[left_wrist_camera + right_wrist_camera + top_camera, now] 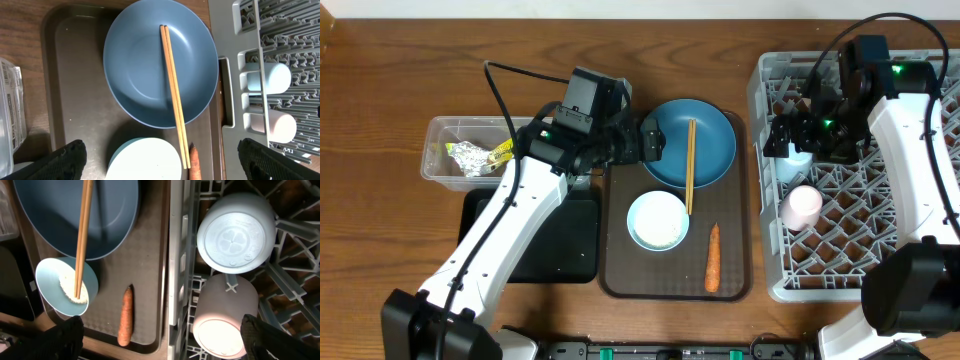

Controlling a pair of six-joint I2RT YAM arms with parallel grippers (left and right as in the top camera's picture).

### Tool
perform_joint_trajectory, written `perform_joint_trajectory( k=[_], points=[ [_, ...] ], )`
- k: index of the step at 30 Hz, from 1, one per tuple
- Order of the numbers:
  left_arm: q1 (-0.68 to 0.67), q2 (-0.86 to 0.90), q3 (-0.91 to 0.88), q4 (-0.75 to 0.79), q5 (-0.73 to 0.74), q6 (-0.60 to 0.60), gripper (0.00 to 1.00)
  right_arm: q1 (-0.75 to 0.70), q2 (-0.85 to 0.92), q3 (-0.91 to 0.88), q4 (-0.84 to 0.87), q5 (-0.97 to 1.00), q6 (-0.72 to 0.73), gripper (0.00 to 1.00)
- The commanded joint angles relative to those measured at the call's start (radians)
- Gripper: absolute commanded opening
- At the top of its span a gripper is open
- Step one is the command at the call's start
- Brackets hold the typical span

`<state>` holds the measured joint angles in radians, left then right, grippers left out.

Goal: Sort waste into correct bins and load items into the dishwasher rack
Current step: 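Release the cup and raise the right gripper above the rack, then move the left gripper down to the carrot and grasp it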

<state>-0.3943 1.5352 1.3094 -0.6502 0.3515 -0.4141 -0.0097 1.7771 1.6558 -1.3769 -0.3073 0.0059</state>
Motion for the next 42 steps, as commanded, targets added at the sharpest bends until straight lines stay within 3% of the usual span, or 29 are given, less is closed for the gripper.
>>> perform_joint_trajectory(
  k=[1, 21, 23, 28, 34, 38, 42],
  points=[
    [0.003, -0.005, 0.003, -0.002, -0.013, 0.011, 0.99, 0.004, 0.007, 0.018, -0.003, -0.014, -0.003, 0.99],
    [0.003, -0.005, 0.003, 0.031, -0.014, 0.011, 0.99, 0.003, 0.007, 0.018, -0.002, -0.014, -0.003, 0.99],
    [0.003, -0.005, 0.003, 0.039, -0.066, 0.010, 0.99, 0.003, 0.007, 0.018, -0.002, -0.014, -0.003, 0.99],
    [0.002, -0.003, 0.003, -0.023, -0.084, 0.010, 0.99, 0.003, 0.007, 0.018, -0.003, -0.014, -0.003, 0.99],
    [-0.034, 0.012, -0.016, -0.100, -0.084, 0.000, 0.80, 0.003, 0.007, 0.018, -0.002, -0.014, -0.003, 0.99],
    [-0.114, 0.031, -0.041, -0.049, -0.103, -0.017, 0.78, 0.003, 0.007, 0.018, -0.003, -0.014, -0.003, 0.99],
    [-0.221, 0.061, -0.042, -0.027, -0.279, -0.041, 0.78, 0.004, 0.007, 0.018, -0.003, -0.014, -0.003, 0.99]
  ],
)
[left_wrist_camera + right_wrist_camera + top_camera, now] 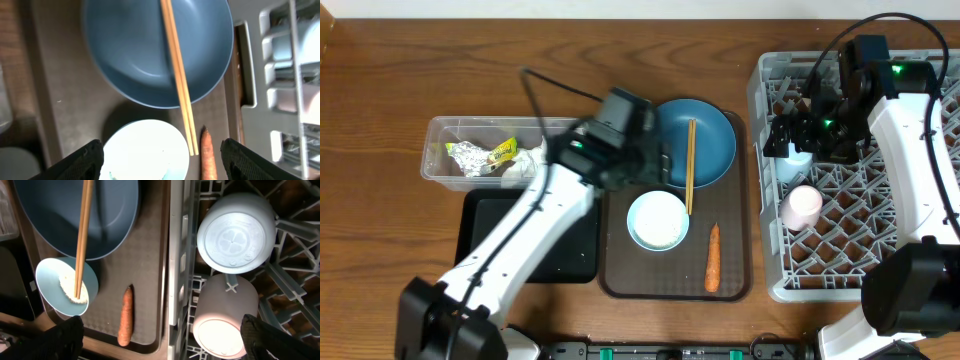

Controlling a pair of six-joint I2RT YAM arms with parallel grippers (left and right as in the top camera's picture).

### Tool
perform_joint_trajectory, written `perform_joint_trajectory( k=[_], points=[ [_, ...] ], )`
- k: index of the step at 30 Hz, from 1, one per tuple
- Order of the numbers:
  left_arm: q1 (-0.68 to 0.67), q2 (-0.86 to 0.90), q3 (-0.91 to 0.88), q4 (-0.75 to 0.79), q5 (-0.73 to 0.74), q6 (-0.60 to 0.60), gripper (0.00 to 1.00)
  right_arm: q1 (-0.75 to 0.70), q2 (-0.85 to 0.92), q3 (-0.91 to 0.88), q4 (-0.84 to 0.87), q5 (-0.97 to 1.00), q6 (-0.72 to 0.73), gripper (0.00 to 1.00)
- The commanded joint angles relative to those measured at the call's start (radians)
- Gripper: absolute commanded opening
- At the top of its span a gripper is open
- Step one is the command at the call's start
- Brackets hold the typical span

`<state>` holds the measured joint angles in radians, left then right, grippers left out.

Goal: Sort waste into correct bins and load items into the dishwasher rack
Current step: 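Move the left gripper down to the carrot and grasp it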

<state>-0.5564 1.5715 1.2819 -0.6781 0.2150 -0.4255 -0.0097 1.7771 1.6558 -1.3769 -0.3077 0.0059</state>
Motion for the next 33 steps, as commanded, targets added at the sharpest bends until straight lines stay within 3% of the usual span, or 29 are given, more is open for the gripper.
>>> perform_joint_trajectory(
  k=[1, 7, 10, 15, 23, 33],
  points=[
    [-0.078, 0.031, -0.014, -0.007, -0.183, -0.044, 0.78, 0.004, 0.007, 0.018, -0.002, -0.014, -0.003, 0.99],
    [-0.140, 0.042, -0.014, -0.164, -0.340, -0.114, 0.77, 0.003, 0.007, 0.018, -0.003, -0.014, -0.003, 0.99],
    [-0.138, 0.042, -0.014, -0.269, -0.323, -0.129, 0.76, 0.003, 0.007, 0.018, -0.003, -0.014, -0.003, 0.99],
    [-0.192, 0.042, -0.019, -0.369, -0.216, -0.134, 0.57, 0.003, 0.007, 0.018, -0.002, -0.014, -0.003, 0.99],
    [-0.442, 0.039, -0.019, -0.338, -0.306, -0.264, 0.53, 0.003, 0.007, 0.018, -0.002, -0.014, -0.003, 0.99],
    [-0.721, 0.088, -0.020, -0.165, -0.388, -0.452, 0.53, 0.004, 0.007, 0.018, -0.003, -0.014, -0.003, 0.99]
  ],
)
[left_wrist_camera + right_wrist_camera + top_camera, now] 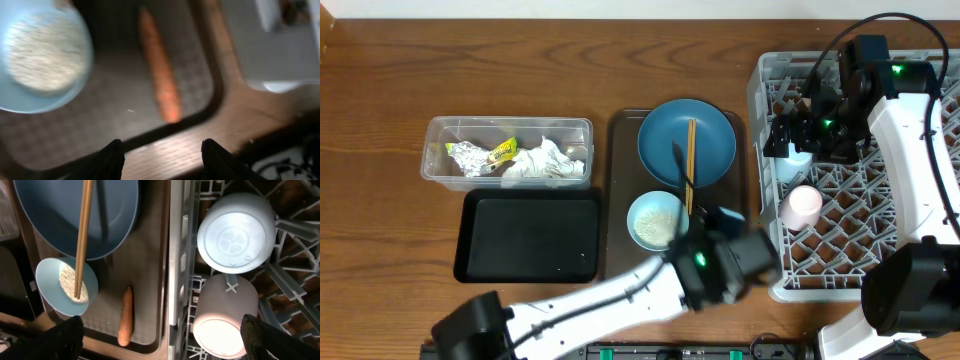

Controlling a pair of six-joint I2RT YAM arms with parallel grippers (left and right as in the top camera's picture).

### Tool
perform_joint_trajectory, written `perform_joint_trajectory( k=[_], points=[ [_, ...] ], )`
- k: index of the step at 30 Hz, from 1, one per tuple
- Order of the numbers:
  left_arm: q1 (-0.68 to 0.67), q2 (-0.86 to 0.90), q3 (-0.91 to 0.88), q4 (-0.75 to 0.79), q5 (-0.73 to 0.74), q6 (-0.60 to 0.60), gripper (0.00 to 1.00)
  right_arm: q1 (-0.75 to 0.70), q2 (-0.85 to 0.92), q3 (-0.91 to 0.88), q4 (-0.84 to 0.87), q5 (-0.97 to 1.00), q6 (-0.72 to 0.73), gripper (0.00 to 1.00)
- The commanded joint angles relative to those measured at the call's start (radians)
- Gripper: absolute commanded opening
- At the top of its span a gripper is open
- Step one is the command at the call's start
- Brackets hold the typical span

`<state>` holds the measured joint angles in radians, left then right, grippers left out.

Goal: Sort waste into correct bins and load items into the dishwasher rack
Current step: 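Move the left gripper down to the carrot and grasp it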

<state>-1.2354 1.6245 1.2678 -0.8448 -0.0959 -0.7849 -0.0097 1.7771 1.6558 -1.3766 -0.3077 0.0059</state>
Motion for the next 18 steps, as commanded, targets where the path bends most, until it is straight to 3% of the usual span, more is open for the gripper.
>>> perform_joint_trajectory(
  k=[1, 18],
  points=[
    [-0.060, 0.047, -0.006, 0.007, -0.089, -0.106, 0.53, 0.003, 0.007, 0.018, -0.003, -0.014, -0.003, 0.99],
    [-0.101, 0.346, -0.006, 0.159, -0.161, -0.110, 0.54, 0.004, 0.007, 0.018, -0.003, -0.014, -0.003, 0.99]
  ],
)
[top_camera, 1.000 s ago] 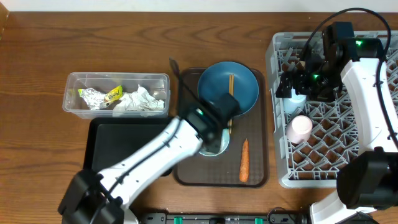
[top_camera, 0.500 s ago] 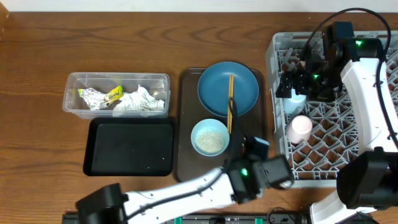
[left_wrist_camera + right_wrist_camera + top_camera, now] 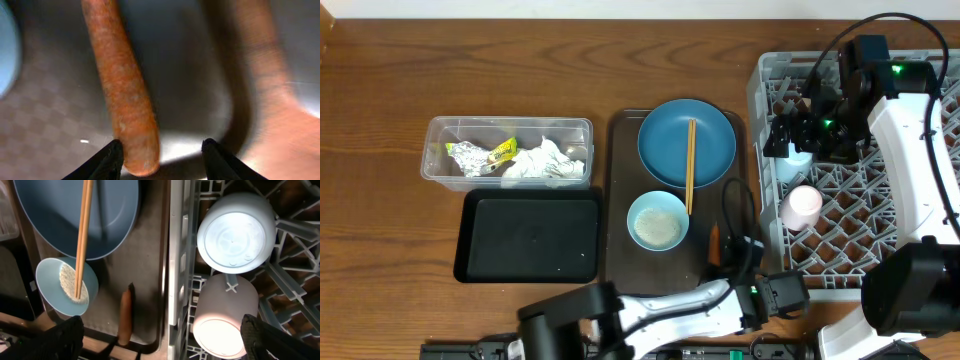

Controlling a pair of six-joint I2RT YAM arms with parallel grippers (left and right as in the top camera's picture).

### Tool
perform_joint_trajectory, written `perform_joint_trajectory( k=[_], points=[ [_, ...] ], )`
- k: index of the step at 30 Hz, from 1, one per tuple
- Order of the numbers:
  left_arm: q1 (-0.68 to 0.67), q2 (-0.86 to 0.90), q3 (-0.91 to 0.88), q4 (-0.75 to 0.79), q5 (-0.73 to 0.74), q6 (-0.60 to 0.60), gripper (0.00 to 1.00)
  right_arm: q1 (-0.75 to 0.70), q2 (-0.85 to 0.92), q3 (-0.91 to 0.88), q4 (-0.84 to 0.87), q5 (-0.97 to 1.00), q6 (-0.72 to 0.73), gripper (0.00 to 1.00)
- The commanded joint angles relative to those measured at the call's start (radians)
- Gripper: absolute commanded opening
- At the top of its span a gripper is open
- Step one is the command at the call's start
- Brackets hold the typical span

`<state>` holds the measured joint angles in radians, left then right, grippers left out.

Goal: Sort waste into correct bins and load items into the dishwasher rack
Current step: 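Move the left gripper down to the carrot and grasp it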

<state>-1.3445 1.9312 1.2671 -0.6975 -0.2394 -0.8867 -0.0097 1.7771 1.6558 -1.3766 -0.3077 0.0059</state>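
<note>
An orange carrot [image 3: 120, 85] lies at the front right of the brown tray [image 3: 620, 150]. My left gripper [image 3: 162, 161] is open low over the tray, the carrot's near end between its fingers, close to the left finger. In the overhead view the left gripper [image 3: 720, 256] covers most of the carrot [image 3: 713, 236]. A blue plate [image 3: 665, 140] carries chopsticks [image 3: 690, 165], and a small light-blue bowl [image 3: 657, 221] holds crumbs. Over the grey dishwasher rack [image 3: 765, 90], my right gripper [image 3: 162, 332] hangs open above a pale-blue cup [image 3: 236, 232] and a pink cup [image 3: 225, 315].
A clear bin [image 3: 506, 148] with foil and wrappers stands left of the tray. In front of it lies a black bin [image 3: 530, 236]. My left arm [image 3: 670, 305] runs along the table's front edge, below the tray.
My left gripper has come down closer to the tray, and the carrot's end now lies between its open fingers. The right arm has not moved.
My left gripper was open at the blue plate's left edge. Then it was over the plate's front edge and the bowl, then above the carrot at the tray's front, and now low around the carrot's end. My right gripper stayed open over the rack throughout.
</note>
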Motion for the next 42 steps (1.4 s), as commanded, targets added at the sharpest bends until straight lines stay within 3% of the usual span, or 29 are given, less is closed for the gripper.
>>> perform_joint_trajectory(
  k=[1, 15, 19, 24, 28, 33, 42],
  points=[
    [0.013, 0.047, -0.005, 0.011, -0.018, -0.009, 0.54, 0.004, 0.007, 0.018, -0.003, -0.014, -0.003, 0.99],
    [0.065, 0.042, -0.005, 0.019, -0.012, 0.002, 0.53, 0.004, 0.007, 0.018, -0.003, -0.014, -0.003, 0.99],
    [0.065, 0.042, -0.005, 0.019, -0.012, 0.002, 0.46, 0.004, 0.007, 0.018, -0.003, -0.014, -0.003, 0.99],
    [0.065, 0.042, -0.005, 0.016, -0.012, 0.002, 0.29, 0.004, 0.007, 0.018, -0.003, -0.014, -0.003, 0.99],
    [0.065, 0.023, -0.004, -0.002, -0.013, 0.002, 0.24, 0.004, 0.007, 0.018, -0.003, -0.014, -0.003, 0.99],
    [0.065, -0.080, -0.002, -0.004, -0.038, 0.002, 0.19, 0.004, 0.007, 0.018, -0.003, -0.014, -0.003, 0.99],
    [0.118, -0.415, 0.001, -0.083, -0.044, 0.002, 0.19, 0.004, 0.007, 0.018, -0.003, -0.014, -0.003, 0.99]
  ],
)
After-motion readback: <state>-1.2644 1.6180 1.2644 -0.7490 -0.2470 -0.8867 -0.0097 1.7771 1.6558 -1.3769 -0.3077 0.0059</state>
